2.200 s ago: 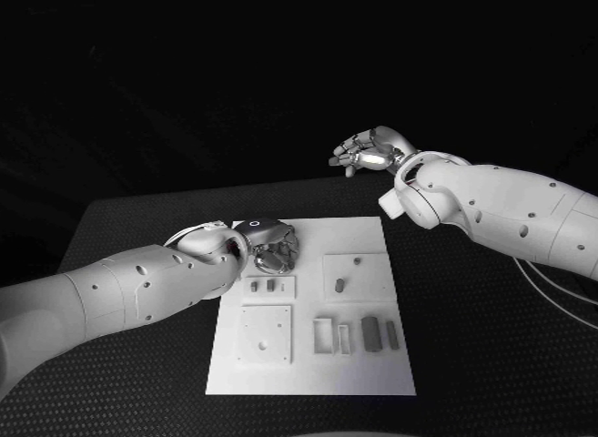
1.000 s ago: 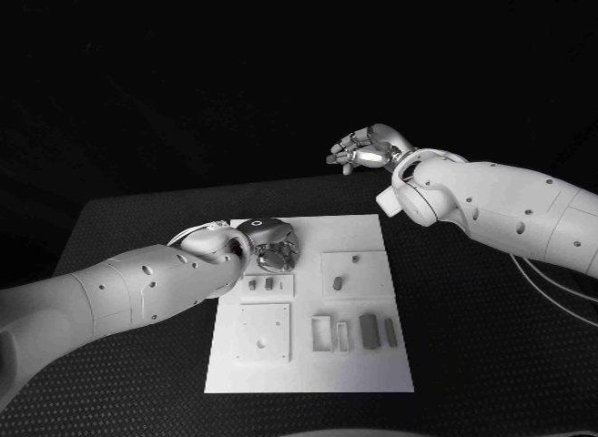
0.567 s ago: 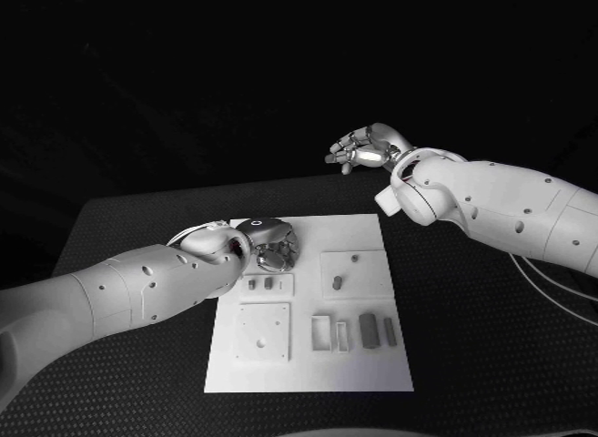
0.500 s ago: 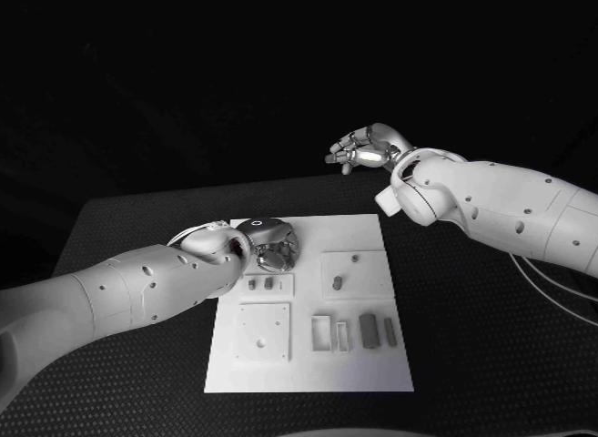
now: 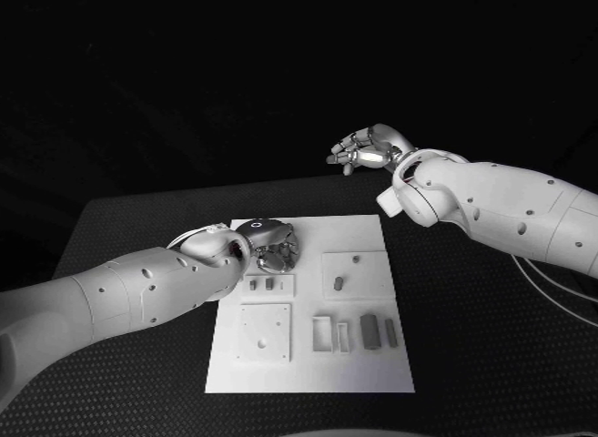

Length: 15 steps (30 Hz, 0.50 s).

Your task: Assemble the parts on the task board

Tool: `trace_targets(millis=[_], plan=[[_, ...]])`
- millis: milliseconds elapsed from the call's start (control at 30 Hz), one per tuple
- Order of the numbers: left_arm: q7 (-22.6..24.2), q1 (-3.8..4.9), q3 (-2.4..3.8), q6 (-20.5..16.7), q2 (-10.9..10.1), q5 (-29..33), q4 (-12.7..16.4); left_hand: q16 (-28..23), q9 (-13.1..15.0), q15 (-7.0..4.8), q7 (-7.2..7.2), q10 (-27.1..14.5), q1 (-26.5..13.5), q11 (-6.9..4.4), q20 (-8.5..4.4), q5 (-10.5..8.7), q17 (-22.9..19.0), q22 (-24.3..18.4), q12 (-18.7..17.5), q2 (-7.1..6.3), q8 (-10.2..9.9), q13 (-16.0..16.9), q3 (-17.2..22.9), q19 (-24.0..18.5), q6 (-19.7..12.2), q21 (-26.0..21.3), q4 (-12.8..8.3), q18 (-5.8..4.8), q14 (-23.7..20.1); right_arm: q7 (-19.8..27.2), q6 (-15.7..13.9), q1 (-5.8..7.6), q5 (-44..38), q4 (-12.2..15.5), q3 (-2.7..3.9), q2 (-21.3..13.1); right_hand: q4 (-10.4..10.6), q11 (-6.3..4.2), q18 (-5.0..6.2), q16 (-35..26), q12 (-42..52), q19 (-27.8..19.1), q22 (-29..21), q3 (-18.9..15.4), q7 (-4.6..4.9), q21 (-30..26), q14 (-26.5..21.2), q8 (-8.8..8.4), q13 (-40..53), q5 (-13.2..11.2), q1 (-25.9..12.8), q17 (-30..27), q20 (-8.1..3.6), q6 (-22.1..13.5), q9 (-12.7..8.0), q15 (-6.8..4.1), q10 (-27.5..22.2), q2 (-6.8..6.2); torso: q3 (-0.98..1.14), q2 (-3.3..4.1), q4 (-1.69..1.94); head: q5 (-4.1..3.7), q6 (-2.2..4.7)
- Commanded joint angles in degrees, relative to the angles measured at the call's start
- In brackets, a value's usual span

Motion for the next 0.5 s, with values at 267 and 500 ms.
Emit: trace_targets(millis=[267, 500], plan=[[-0.38, -0.14, 0.67, -1.54, -1.35, 3.47, 1.98, 0.3, 0.14, -0.03, 0.05, 0.58, -0.41, -0.03, -2.19, 0.17, -0.13, 0.88, 0.08, 0.46, 0.2, 0.14, 0.47, 0.56, 0.6, 0.25, 0.02, 1.19, 0.72, 0.48, 0.47, -0.01, -0.38, 0.13, 0.04, -0.11, 0.2, 0.11, -0.06, -0.44, 0.37, 0.0, 0.09, -0.02, 0.97, -0.23, 0.28, 0.37, -0.13, 0.39, 0.11, 0.14, 0.06, -0.45, -0.1, 0.3, -0.45, 0.19, -0.01, -0.02, 0.05, 0.12, 0.13], [-0.21, -0.14, 2.61, -2.02, -2.11, 5.06, 2.86, 0.33, 0.15, -0.07, 0.03, 0.66, -0.52, -0.06, -2.24, 0.22, -0.17, 0.89, 0.05, 0.45, 0.2, 0.17, 0.55, 0.69, 0.66, 0.3, 0.0, 1.2, 0.84, 0.47, 0.46, -0.01, -0.38, 0.18, 0.04, -0.24, 0.19, 0.11, -0.05, -0.46, 0.39, 0.01, 0.11, -0.02, 0.97, -0.25, 0.28, 0.38, -0.16, 0.46, 0.12, 0.16, 0.06, -0.45, -0.11, 0.3, -0.45, 0.19, -0.06, 0.01, 0.05, 0.25, 0.36]])
